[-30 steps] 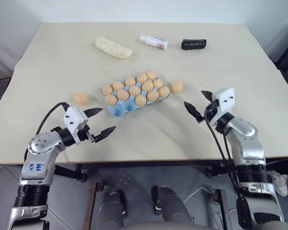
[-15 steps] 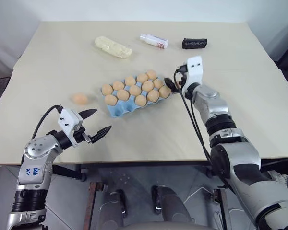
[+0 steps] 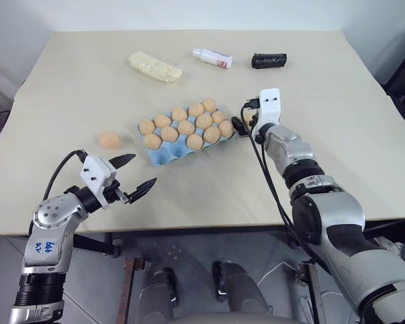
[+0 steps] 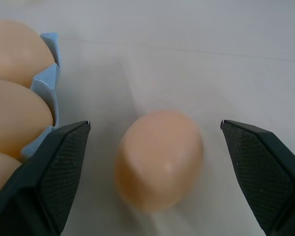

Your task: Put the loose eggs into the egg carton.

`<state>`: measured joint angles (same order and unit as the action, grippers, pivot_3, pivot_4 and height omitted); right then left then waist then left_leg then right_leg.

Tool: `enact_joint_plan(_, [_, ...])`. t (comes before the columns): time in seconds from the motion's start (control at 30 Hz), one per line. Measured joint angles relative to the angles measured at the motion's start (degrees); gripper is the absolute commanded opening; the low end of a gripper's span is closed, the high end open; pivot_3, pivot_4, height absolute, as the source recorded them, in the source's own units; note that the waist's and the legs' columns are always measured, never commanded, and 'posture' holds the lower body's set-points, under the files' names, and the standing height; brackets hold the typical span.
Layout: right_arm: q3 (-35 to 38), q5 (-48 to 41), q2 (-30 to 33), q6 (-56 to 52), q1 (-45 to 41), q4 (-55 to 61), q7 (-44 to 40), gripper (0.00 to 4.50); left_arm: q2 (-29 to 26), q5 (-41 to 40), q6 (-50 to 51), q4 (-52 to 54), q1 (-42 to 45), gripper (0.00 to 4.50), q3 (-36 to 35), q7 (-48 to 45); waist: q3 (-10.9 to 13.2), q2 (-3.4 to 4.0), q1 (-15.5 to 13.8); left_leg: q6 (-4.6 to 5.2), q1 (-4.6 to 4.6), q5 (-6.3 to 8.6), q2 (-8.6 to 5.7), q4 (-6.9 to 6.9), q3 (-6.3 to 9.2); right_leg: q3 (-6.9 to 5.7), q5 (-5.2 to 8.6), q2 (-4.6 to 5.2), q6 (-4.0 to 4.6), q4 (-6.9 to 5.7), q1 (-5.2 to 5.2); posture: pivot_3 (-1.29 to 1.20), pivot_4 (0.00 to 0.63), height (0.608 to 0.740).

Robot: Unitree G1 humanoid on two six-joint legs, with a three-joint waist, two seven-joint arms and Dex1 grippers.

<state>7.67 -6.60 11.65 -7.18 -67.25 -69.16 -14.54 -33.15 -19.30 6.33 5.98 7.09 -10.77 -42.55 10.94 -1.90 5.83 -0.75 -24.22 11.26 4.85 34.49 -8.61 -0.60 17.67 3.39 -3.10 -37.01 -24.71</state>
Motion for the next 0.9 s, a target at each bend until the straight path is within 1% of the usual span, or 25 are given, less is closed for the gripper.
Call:
enact_joint_plan(0.1, [0.06, 0.0, -0.12, 0.02, 0.02, -0.12, -0.23, 4.47, 0.0, 0.0, 0.0, 0.0, 0.07, 4.5, 0.0, -0.03, 0.0, 0.0, 0.11, 0.0, 0.0, 0.0, 0.0, 0.0, 0.0, -0.01, 0.0, 0.0, 0.0, 0.0, 0.0, 0.0, 0.15, 0.74])
enact_joint_plan(0.13, [0.08, 0.0, -0.14, 0.05, 0.03, -0.12, -0.38, 4.3, 0.0, 0.0, 0.0, 0.0, 0.16, 4.5, 0.0, -0.04, 0.0, 0.0, 0.16, 0.0, 0.0, 0.0, 0.0, 0.0, 0.0, -0.01, 0.0, 0.0, 0.0, 0.0, 0.0, 0.0, 0.15, 0.74])
enact_joint_plan(0.2, [0.09, -0.01, -0.2, 0.31, 0.12, -0.13, -0.77, 3.87, 0.0, -0.01, 0.0, -0.01, 0.37, 4.5, 0.0, -0.12, 0.0, 0.0, 0.27, 0.0, 0.0, -0.01, 0.0, 0.0, 0.0, -0.01, 0.0, 0.0, 0.0, 0.0, 0.0, 0.0, 0.15, 0.74])
enact_joint_plan(0.27, [0.1, -0.01, -0.3, 0.62, 0.25, -0.13, -1.05, 3.1, 0.0, -0.01, -0.01, -0.01, 0.53, 4.5, 0.0, -0.21, 0.0, 0.0, 0.39, 0.01, 0.0, -0.01, -0.01, 0.0, 0.0, 0.0, 0.0, 0.0, 0.0, -0.01, 0.0, 0.0, 0.15, 0.74])
enact_joint_plan(0.33, [0.1, -0.01, -0.31, 0.73, 0.5, -0.13, -1.14, 2.46, 0.0, -0.01, -0.03, -0.01, 0.6, 4.5, 0.0, -0.41, 0.0, 0.0, 0.44, 0.0, 0.0, -0.01, -0.01, 0.0, 0.0, -0.01, 0.0, 0.0, 0.0, -0.01, 0.0, 0.0, 0.15, 0.74])
enact_joint_plan(0.5, [0.12, -0.02, -0.27, 0.87, 0.74, 0.06, -1.85, 2.46, 0.0, -0.01, -0.06, -0.01, 0.6, 4.5, 0.0, -0.71, 0.0, 0.0, 0.49, -0.01, 0.0, -0.01, 0.0, 0.0, 0.0, -0.01, 0.0, -0.01, 0.0, -0.01, 0.0, 0.0, 0.15, 0.74])
enact_joint_plan(0.67, [0.11, -0.48, 0.07, 0.86, 1.94, 2.65, -5.8, 2.46, 0.0, -0.01, -0.18, 0.0, 0.11, 4.5, -0.59, -0.63, 0.0, 0.0, 0.53, 0.0, 0.0, -0.01, 0.0, -0.01, 0.0, 0.01, 0.0, -0.01, -0.01, -0.01, -0.01, 0.0, 0.15, 0.74])
enact_joint_plan(0.8, [-0.19, -2.3, -0.05, -0.81, 3.29, 11.19, -11.83, 2.46, -0.15, -0.02, -0.38, 0.08, -1.75, 4.5, -2.87, -0.14, 0.01, 0.01, 0.56, 0.03, 0.0, -0.05, 0.05, -0.07, 0.0, 0.0, 0.0, -0.06, -0.01, -0.01, -0.04, 0.0, 0.15, 0.74])
enact_joint_plan(0.9, [-2.0, -3.75, -1.57, -5.24, 5.56, 22.45, -16.0, 2.46, -0.58, -0.14, -0.74, 0.13, -3.54, 4.5, -5.13, 0.13, 0.0, 0.01, 0.58, -0.03, 0.03, -0.02, 0.12, -0.1, 0.01, 0.0, 0.01, -0.1, 0.01, 0.0, -0.03, 0.0, 0.15, 0.74])
